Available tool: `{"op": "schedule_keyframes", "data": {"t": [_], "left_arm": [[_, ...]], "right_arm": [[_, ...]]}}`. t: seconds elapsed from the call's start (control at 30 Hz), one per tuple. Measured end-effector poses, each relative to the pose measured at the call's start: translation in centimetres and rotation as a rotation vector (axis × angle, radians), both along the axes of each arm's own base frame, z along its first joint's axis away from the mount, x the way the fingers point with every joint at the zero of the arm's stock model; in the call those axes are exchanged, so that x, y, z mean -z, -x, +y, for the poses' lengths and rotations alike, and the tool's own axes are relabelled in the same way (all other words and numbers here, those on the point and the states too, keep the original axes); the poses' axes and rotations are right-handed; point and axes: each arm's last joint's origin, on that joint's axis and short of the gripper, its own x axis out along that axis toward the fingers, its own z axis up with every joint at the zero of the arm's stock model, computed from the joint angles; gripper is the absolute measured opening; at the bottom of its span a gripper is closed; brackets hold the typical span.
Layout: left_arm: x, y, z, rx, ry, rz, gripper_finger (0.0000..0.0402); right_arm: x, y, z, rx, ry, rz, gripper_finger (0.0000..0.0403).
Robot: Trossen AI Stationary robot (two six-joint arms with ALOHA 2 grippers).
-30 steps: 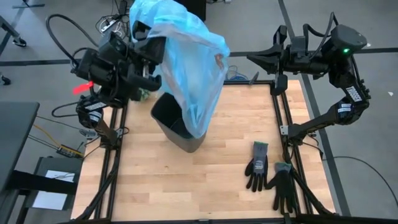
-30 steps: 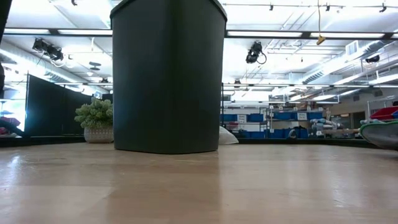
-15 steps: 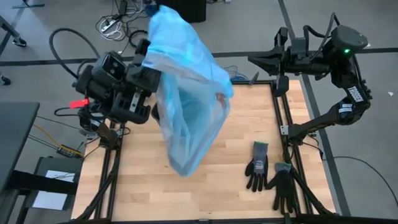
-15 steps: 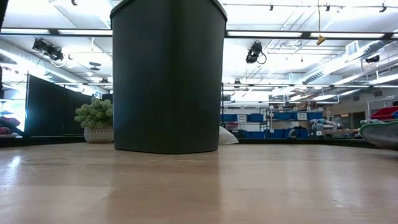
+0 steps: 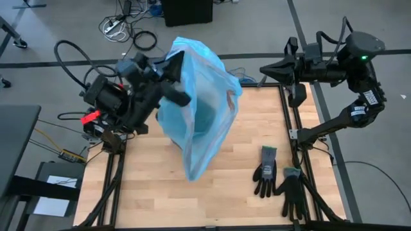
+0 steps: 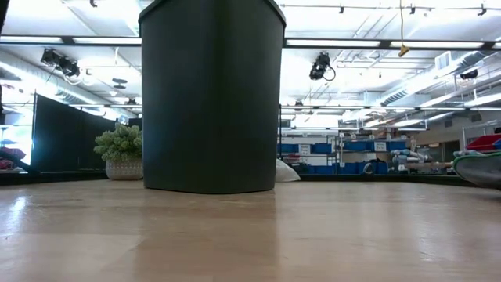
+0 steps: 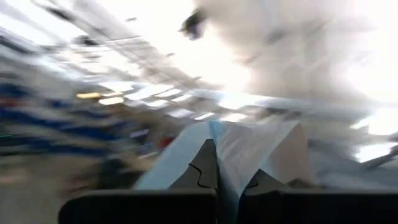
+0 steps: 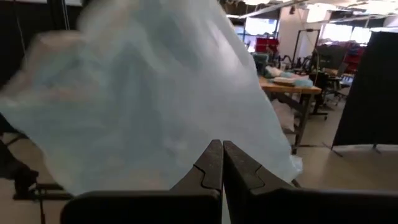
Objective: Place trash/remove bag and relplace
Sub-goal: Insert the new blue trash bag into the trash bin
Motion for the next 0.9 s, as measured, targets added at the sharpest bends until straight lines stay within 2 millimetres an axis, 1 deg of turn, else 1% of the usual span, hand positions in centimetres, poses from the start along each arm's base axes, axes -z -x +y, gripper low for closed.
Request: {"op": "schedule_keyframes", "data": {"t": [0.13, 0.23, 0.33, 0.43, 0.53, 0.63, 0.7, 0.77, 0.83, 0.9], "left_arm": [[0.5, 0.5, 0.2, -0.215, 0.121, 0.213, 0.0001], [0.9, 0.8, 0.1, -0.310, 0.200, 0.349, 0.0001], [1.3, 1.0, -0.6, -0.371, 0.269, 0.475, 0.0001], [1.7, 1.0, -1.4, -0.381, 0.268, 0.552, 0.0001], [1.8, 1.1, -2.2, -0.356, 0.262, 0.554, 0.0001], [1.8, 1.1, -2.2, -0.353, 0.262, 0.553, 0.0001], [1.8, 1.2, -2.4, -0.346, 0.262, 0.551, 0.0001], [1.9, 1.2, -2.8, -0.335, 0.257, 0.555, 0.0001], [1.9, 1.2, -3.3, -0.322, 0.250, 0.560, 0.0001], [2.2, 0.8, -3.7, -0.315, 0.243, 0.568, 0.0001]], "right_arm": [[-0.1, 0.6, 0.6, -0.024, -0.051, -0.008, 0.0000], [-0.1, 0.6, 0.9, -0.020, -0.086, -0.009, 0.0000], [0.2, 0.1, 1.2, -0.037, -0.112, 0.018, 0.0000], [1.0, -1.1, 1.5, -0.063, -0.143, 0.086, 0.0000], [2.3, -2.9, 2.2, -0.141, -0.166, 0.202, 0.0000], [3.8, -4.8, 3.3, -0.195, -0.153, 0.333, 0.0000], [4.7, -5.8, 3.8, -0.144, -0.128, 0.397, 0.0000], [5.4, -6.6, 3.9, -0.023, -0.078, 0.438, 0.0000], [5.5, -6.8, 3.6, 0.093, -0.001, 0.449, 0.0000], [5.5, -6.9, 2.9, 0.176, 0.069, 0.453, 0.0000]]}}
